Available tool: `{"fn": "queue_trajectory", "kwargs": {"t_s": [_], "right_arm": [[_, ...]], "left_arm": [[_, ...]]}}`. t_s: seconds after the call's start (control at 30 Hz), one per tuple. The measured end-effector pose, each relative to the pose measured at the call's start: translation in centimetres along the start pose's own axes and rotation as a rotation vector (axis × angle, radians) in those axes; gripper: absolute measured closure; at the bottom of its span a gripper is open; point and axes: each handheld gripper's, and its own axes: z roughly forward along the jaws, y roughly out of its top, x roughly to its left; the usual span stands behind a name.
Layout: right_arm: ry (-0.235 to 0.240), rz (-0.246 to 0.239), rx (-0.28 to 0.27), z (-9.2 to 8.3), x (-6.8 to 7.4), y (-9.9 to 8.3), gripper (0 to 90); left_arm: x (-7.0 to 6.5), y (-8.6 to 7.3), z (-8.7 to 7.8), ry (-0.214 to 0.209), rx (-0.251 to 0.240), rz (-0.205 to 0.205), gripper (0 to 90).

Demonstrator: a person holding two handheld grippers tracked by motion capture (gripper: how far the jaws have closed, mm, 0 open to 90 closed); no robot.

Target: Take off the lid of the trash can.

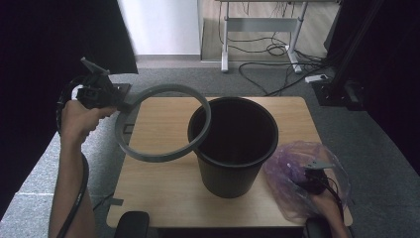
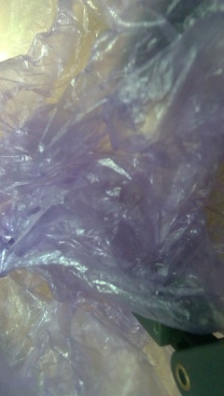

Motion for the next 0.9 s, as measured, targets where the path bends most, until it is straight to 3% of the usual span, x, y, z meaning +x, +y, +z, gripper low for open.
{"fn": "queue_trajectory", "kwargs": {"t_s": [0.13,0.53,0.9], "right_arm": [[0.000,0.000,0.000,0.0,0.0,0.0,7.2],[0.000,-0.003,0.000,0.0,0.0,0.0,7.2],[0.000,-0.003,0.000,0.0,0.0,0.0,7.2]], "left_arm": [[1.1,-0.7,-0.3,0.026,-0.012,-0.022,79.8],[4.5,-3.3,-1.0,0.051,-0.028,-0.086,79.7],[7.1,-5.7,-0.5,0.070,-0.037,-0.133,79.6]]}}
